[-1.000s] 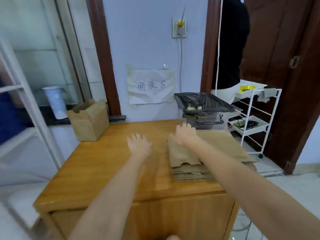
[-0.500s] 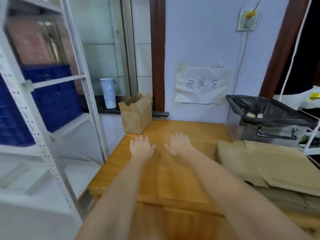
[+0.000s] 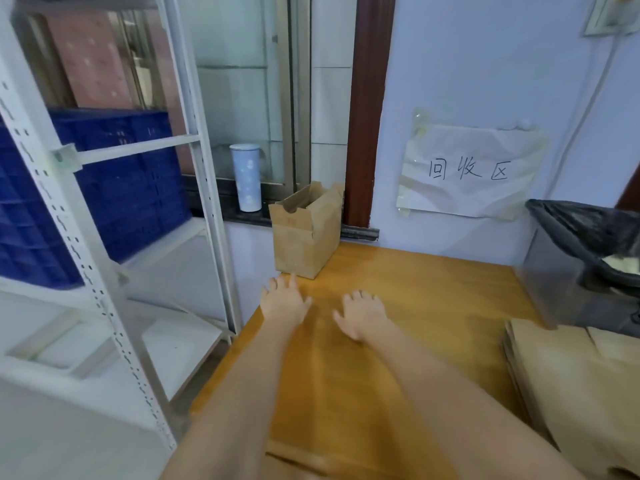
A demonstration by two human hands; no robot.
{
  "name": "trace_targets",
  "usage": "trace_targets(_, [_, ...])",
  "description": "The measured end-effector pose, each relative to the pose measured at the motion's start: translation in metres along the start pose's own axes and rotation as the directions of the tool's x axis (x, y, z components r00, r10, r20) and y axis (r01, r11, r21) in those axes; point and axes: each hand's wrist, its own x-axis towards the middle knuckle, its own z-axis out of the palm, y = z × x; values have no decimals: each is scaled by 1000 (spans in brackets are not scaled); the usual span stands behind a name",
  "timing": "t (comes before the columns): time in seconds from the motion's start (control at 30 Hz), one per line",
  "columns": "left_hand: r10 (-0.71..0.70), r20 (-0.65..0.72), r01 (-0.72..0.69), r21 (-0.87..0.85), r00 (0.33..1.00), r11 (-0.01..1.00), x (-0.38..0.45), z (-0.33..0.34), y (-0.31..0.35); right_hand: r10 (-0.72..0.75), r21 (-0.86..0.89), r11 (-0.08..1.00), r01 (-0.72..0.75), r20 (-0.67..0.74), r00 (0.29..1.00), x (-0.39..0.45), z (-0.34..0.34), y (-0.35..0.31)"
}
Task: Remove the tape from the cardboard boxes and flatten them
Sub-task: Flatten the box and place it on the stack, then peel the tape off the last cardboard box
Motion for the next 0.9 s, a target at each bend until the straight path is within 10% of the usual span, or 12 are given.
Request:
trace_targets(0.5, [-287, -142, 173, -529, 947, 831, 95, 9, 1, -6, 26, 1000, 7, -42, 999, 87, -10, -7])
trace_targets(0.9, [-352, -241, 133, -625, 904, 769, 108, 13, 19, -12, 75, 997, 19, -95, 995, 94, -7, 11])
